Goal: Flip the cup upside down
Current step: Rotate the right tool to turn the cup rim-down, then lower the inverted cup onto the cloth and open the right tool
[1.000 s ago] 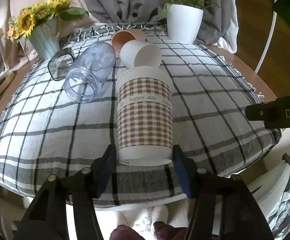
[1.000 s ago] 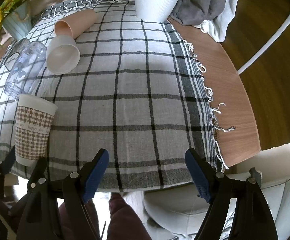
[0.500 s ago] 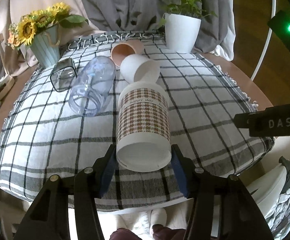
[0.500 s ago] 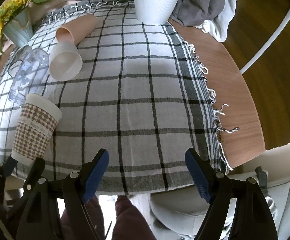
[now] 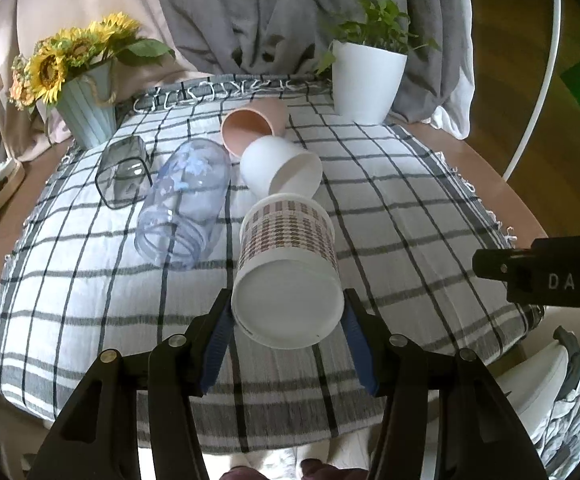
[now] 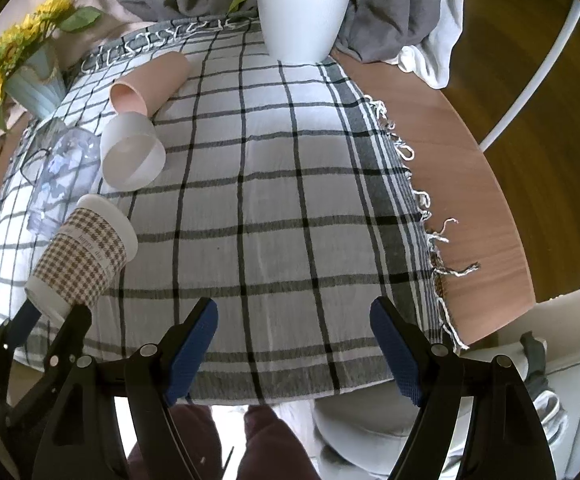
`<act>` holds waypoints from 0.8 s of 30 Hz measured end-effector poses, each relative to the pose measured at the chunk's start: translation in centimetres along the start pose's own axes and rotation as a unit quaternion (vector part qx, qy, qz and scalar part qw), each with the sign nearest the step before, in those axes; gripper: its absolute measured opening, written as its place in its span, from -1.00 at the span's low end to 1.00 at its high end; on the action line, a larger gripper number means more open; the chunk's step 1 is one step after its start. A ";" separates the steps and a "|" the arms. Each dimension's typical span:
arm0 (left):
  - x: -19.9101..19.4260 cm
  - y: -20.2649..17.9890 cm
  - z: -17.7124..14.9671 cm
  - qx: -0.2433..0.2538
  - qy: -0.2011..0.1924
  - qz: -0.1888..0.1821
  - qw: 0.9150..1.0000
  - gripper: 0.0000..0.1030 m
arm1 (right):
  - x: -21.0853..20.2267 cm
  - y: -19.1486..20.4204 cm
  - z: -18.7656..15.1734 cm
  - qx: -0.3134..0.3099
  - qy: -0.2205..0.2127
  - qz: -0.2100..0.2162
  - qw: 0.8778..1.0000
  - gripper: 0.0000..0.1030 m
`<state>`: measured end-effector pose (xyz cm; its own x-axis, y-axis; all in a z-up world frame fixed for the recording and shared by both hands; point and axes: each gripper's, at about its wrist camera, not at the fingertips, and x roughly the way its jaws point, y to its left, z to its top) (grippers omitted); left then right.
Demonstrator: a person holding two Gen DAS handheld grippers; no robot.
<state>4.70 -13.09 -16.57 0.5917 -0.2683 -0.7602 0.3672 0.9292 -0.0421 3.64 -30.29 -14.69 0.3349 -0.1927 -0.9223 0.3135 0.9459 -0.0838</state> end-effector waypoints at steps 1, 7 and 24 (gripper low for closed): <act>0.0 0.0 0.3 0.000 -0.003 -0.001 1.000 0.02 | 0.0 -0.1 0.1 0.002 0.000 0.000 1.000 0.52; 0.0 -0.1 0.9 -0.003 -0.002 -0.005 1.000 0.02 | -0.1 -0.4 0.4 0.009 -0.001 0.005 1.000 0.52; 1.8 -0.4 3.9 -0.014 -0.007 -0.013 1.000 0.02 | 0.1 -1.3 1.3 0.029 -0.004 0.013 0.999 0.52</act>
<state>8.45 -14.89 -15.42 0.5922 -0.2952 -0.7498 0.3620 0.9288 -0.0798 4.42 -31.90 -14.16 0.3503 -0.1710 -0.9209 0.3556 0.9339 -0.0382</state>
